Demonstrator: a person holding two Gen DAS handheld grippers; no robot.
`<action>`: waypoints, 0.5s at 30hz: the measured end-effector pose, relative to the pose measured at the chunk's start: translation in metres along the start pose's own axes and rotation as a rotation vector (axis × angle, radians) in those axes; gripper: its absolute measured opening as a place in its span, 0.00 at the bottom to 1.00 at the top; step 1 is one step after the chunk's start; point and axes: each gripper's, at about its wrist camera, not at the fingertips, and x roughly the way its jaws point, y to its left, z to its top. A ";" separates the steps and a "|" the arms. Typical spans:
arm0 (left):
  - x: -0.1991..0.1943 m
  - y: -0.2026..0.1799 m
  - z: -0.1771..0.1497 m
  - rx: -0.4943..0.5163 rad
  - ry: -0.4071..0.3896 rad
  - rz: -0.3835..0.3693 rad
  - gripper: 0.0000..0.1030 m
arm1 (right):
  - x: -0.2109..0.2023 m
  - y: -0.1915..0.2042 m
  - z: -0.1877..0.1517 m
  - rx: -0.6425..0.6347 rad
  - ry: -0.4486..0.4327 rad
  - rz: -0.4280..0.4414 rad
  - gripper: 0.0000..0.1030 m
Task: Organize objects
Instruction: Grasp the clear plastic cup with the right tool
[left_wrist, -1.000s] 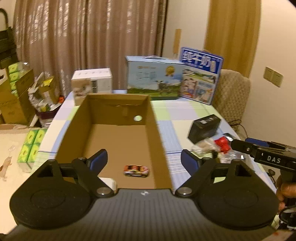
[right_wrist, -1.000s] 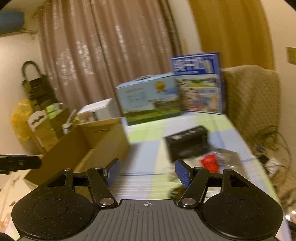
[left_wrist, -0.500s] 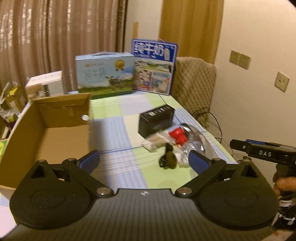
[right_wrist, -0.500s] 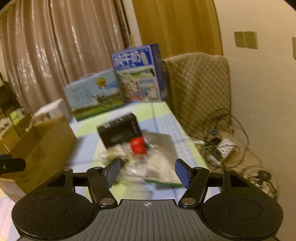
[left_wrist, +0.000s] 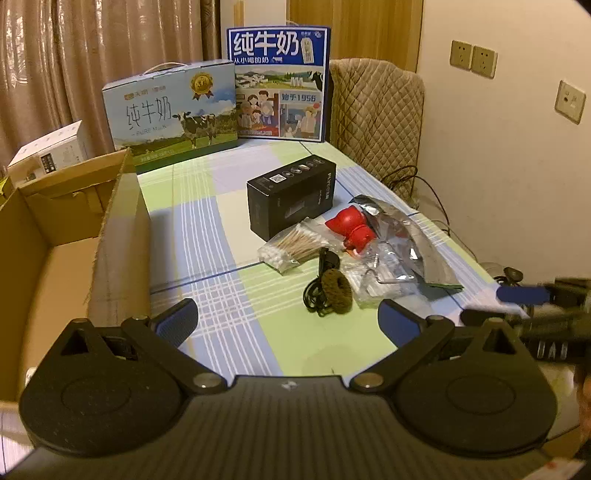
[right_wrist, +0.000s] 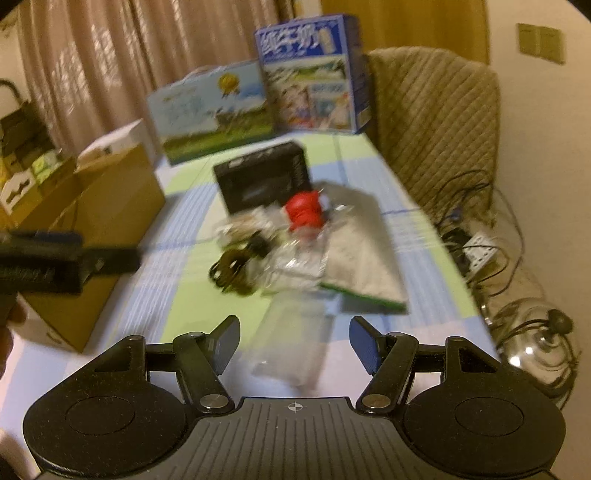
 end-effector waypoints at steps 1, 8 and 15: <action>0.005 0.002 0.002 0.002 0.002 0.003 0.99 | 0.005 0.003 0.000 -0.008 0.009 0.001 0.61; 0.025 0.015 0.006 -0.039 0.025 -0.005 0.99 | 0.035 0.009 -0.001 0.002 0.054 -0.030 0.61; 0.034 0.016 0.007 -0.057 0.037 -0.034 0.99 | 0.052 0.013 -0.005 0.006 0.078 -0.051 0.61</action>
